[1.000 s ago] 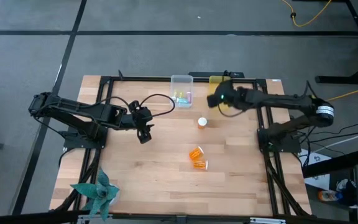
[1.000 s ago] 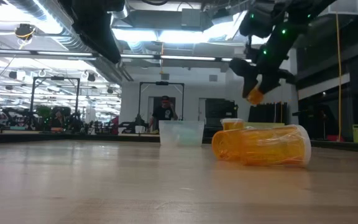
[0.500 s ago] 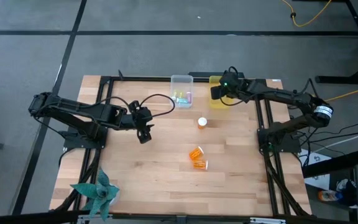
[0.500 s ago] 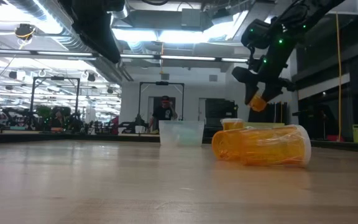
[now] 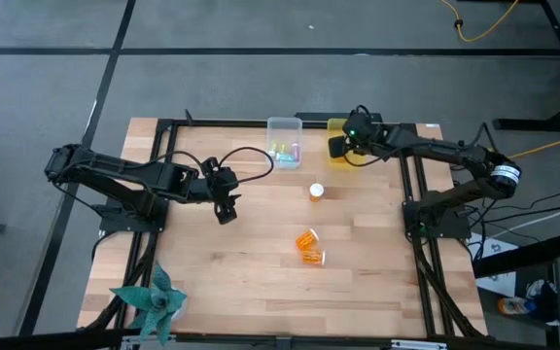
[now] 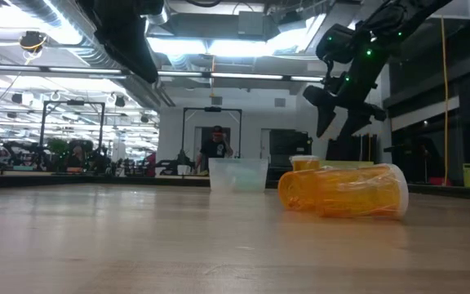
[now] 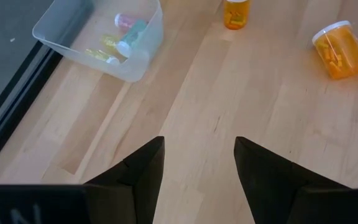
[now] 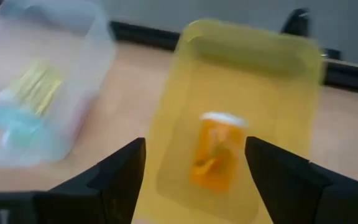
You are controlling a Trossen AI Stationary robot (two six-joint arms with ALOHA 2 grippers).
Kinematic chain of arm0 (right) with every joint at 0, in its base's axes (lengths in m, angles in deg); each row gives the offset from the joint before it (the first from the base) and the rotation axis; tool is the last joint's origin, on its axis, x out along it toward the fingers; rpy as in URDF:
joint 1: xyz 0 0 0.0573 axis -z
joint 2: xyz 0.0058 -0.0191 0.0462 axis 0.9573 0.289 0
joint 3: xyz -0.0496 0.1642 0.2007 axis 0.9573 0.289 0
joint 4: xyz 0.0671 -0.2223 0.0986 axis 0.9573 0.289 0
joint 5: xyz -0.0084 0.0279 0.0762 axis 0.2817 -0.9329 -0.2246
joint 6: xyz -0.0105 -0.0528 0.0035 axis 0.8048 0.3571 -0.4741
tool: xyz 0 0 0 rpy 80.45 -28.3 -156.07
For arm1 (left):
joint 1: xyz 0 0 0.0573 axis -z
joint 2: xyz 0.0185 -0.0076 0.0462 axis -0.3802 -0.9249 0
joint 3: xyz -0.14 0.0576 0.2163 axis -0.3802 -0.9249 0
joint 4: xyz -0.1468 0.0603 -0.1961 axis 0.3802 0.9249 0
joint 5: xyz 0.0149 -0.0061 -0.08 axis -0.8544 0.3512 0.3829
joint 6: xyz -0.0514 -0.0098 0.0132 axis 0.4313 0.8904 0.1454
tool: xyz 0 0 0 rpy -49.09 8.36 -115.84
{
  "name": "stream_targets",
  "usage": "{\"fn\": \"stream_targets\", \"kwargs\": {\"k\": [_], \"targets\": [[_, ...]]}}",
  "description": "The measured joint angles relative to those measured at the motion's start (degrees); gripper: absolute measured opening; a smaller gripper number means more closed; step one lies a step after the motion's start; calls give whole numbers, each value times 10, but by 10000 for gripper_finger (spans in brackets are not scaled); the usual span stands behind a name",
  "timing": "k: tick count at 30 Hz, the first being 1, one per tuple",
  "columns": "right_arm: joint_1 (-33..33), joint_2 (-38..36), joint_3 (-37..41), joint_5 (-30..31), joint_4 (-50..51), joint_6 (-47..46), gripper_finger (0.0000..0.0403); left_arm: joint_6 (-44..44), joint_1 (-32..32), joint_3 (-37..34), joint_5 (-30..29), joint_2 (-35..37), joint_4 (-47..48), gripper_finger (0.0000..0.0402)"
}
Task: Pick and place medicine bottles into bin by pill shape (circle, oval)
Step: Put the large orange pill bottle into the yellow bin
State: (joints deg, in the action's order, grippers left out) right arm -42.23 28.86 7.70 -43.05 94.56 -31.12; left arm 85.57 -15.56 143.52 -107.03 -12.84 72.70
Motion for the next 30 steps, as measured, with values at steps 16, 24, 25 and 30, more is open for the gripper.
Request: {"fn": "stream_targets", "kwargs": {"k": [16, 24, 25, 30], "targets": [[-282, 1, 0, 20, -19, 5, 278, 3, 0, 0, 0, 0, 19, 189], [-358, 37, 1, 21, -17, -16, 278, 20, 0, 0, 0, 0, 19, 189], [-367, 43, 1, 21, -17, -25, 278, 20, 0, 0, 0, 0, 19, 189], [-403, 69, 1, 44, -21, -54, 278, 20, 0, 0, 0, 0, 19, 189]]}}
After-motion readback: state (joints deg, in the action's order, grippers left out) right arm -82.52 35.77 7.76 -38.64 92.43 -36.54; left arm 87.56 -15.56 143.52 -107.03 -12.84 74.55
